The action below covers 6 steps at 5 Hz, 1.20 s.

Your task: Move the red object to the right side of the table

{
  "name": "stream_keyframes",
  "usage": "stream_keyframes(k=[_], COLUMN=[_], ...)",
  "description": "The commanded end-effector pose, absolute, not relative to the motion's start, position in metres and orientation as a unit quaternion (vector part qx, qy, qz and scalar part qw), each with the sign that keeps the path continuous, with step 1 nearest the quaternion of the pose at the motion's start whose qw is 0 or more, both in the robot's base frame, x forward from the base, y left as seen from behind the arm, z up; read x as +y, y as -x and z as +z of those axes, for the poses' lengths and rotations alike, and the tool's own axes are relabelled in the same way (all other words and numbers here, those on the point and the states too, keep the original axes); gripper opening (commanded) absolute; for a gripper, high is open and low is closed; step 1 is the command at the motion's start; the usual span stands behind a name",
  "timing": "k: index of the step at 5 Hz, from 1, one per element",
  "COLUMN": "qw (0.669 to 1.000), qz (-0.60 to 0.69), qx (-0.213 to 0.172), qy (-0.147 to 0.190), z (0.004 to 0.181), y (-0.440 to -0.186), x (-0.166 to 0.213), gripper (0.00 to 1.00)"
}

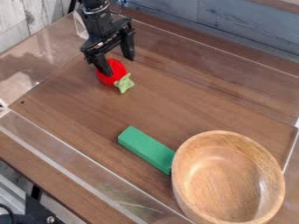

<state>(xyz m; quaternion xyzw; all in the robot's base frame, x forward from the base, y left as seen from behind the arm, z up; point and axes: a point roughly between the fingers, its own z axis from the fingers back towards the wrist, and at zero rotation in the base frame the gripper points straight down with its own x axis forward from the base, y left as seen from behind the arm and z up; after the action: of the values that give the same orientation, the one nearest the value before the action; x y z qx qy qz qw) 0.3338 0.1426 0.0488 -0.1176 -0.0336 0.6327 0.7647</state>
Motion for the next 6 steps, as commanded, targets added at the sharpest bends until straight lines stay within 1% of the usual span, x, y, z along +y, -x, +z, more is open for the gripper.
stream_keyframes(k=[1,3,5,6], qw=[0.762,0.750,0.754,0.748], qz=[0.629,0.640,0.632,0.639], qx=[-0.071,-0.078,-0.079,-0.080], qy=[0.134,0.151,0.160,0.160], z=[0.074,0.079,0.061,0.054], y=[-0.347,-0.352,-0.360,-0.363], x=[0.147,0.151,0.179,0.168], gripper=[1.00,1.00,1.00,1.00])
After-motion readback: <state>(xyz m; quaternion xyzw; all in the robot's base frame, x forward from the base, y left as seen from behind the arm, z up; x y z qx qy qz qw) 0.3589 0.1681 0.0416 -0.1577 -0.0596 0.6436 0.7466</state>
